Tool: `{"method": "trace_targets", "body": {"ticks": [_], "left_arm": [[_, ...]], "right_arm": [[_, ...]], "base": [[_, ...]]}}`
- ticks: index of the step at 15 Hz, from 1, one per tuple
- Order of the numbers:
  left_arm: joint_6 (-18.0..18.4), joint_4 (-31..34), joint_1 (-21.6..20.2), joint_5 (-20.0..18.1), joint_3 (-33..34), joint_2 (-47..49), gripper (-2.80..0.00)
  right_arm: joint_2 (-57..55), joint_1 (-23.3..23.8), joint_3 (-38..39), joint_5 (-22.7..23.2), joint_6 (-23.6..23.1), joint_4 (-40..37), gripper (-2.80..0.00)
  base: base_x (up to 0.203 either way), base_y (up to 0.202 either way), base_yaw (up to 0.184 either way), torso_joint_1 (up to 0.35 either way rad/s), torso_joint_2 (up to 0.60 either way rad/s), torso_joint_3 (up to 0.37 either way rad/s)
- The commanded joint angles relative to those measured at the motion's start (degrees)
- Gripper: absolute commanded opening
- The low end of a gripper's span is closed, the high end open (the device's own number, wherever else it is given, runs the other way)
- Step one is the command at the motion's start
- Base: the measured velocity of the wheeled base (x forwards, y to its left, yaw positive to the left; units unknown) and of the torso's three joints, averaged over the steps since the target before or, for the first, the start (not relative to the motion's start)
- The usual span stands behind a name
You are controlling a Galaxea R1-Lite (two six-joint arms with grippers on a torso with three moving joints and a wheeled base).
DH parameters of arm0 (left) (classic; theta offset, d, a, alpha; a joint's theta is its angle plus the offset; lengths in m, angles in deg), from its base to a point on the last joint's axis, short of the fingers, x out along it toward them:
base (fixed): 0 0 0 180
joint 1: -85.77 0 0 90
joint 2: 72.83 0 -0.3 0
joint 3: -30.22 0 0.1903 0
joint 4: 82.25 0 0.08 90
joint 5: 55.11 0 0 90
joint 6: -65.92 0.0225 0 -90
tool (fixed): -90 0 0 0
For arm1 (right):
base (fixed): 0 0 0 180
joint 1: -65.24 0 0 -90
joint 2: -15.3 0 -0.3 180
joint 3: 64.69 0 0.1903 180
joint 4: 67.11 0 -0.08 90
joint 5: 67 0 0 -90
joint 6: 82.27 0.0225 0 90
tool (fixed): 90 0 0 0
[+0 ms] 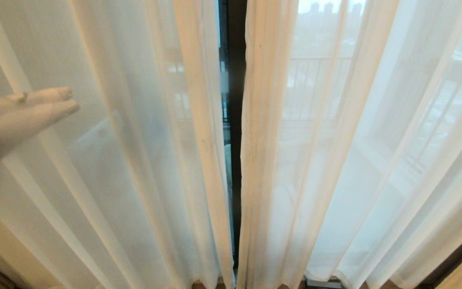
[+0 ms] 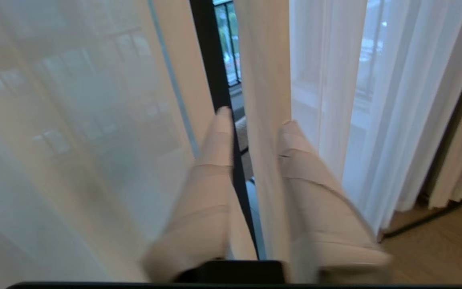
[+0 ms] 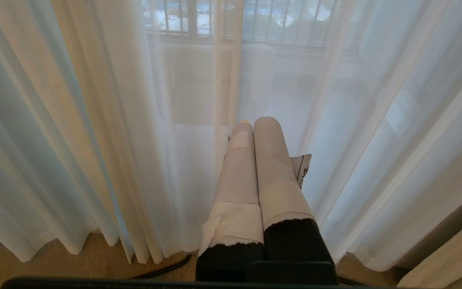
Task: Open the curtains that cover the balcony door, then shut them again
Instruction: Pull the inner curtains open on both sides
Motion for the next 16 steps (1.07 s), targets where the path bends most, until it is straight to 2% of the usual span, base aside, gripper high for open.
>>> {"method": "trace_targets", "body": {"ticks": [1,6,12,14,16], "left_arm": [[0.3,-0.1,0.8,-0.2,-4.0,8.1,0.0],[0.7,3.8,7.8,-0.1,-12.1,14.4,0.0],[0.6,8.6,9.0,0.6,-28.1,27.8,0.0],[1.0,9.9,8.8,2.6,-32.8,32.5,0.0],[2.2,10.2,8.6,6.3,-38.2,37.4,0.0]], "right_arm": [[-0.1,0.0,0.0,0.1,0.0,0.0,-2.8],[-0.1,0.0,0.0,0.1,0.0,0.0,-2.8],[-0.1,0.0,0.0,0.1,0.0,0.0,-2.8],[-0.1,0.0,0.0,0.1,0.0,0.0,-2.8],[-0.1,0.0,0.0,0.1,0.0,0.0,-2.8]], "base": [[0.0,0.0,0.0,0.0,0.0,0.0],[0.0,0.0,0.0,0.0,0.0,0.0],[0.0,0.0,0.0,0.0,0.0,0.0],[0.0,0.0,0.0,0.0,0.0,0.0],[0.0,0.0,0.0,0.0,0.0,0.0]]}}
